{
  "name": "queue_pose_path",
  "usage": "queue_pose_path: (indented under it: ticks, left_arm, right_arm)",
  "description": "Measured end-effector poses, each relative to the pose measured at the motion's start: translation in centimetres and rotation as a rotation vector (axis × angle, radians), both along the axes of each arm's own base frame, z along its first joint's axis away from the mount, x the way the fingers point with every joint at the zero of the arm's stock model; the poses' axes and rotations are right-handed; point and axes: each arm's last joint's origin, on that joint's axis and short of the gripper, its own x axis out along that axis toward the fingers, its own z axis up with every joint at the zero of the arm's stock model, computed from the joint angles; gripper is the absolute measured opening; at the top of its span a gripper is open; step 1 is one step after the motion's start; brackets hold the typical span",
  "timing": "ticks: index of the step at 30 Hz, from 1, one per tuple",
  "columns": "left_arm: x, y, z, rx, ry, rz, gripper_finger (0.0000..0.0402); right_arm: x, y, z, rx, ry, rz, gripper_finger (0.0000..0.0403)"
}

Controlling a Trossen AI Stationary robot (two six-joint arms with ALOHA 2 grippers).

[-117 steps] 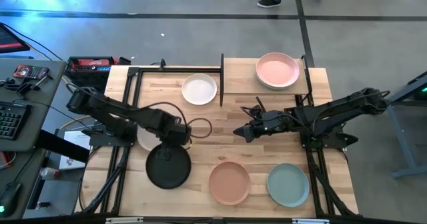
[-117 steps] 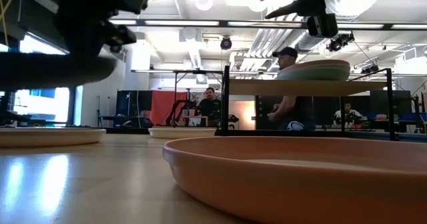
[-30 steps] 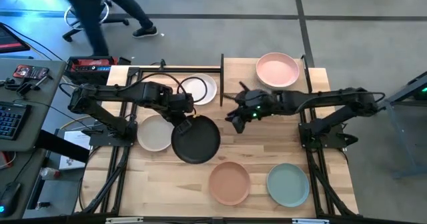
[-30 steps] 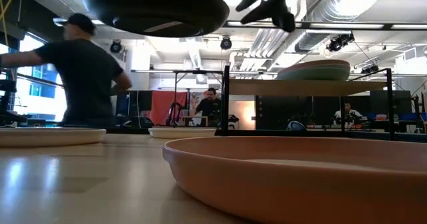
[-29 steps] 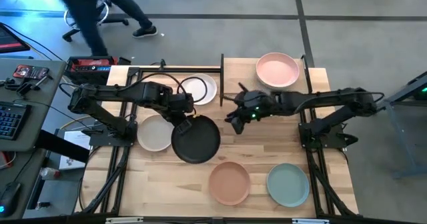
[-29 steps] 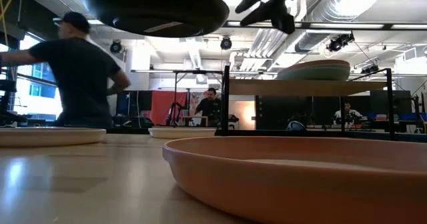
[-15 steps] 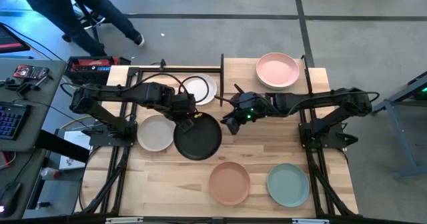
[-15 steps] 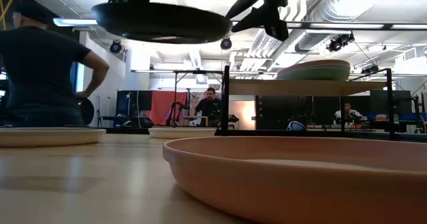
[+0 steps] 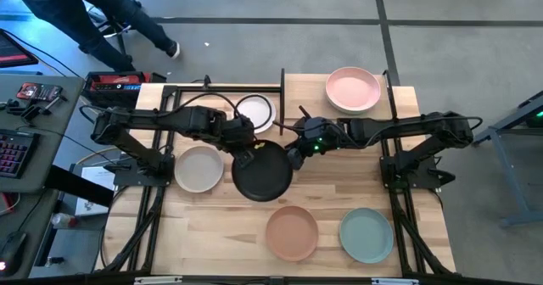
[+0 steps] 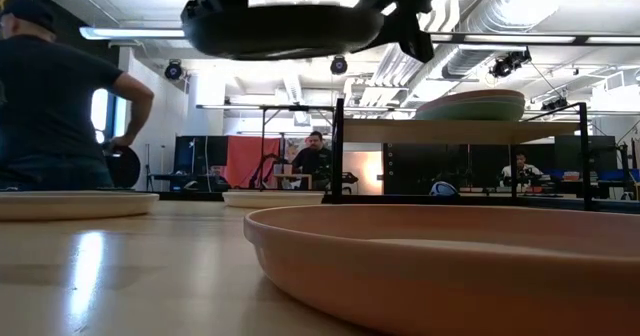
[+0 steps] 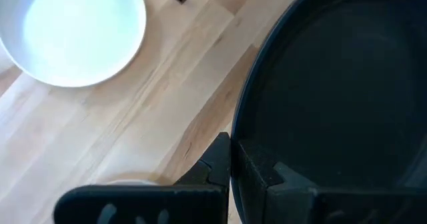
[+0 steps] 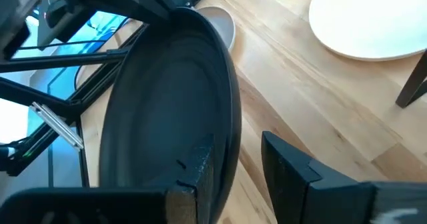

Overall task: Place and stack plates onto a shelf
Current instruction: Stack the black plate on top of the light pink on the shelf

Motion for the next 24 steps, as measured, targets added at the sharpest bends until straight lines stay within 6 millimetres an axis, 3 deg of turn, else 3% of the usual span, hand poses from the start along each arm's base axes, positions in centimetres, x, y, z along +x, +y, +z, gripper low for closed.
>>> queue_pose_path:
  ticks: [9,13,18,24]
  left_arm:
    - [0.45,0.05,0.21,0.032,-0.045,-0.023,0.0]
    - [0.67,0.08,0.33,0.049,-0.068,-0.031,0.0]
    - [0.77,0.09,0.38,0.051,-0.078,-0.039,0.0002]
    - [0.85,0.08,0.29,0.057,-0.073,-0.046,0.0018]
  right_arm:
    - [-0.09,0.0,-0.1,0.012,0.014,-0.008,0.0099]
    - [-0.19,0.0,-0.23,0.015,0.031,-0.01,0.0072]
    - [-0.26,-0.02,-0.34,0.01,0.042,-0.015,0.0011]
    - [-0.27,-0.06,-0.36,0.013,0.042,-0.026,0.0007]
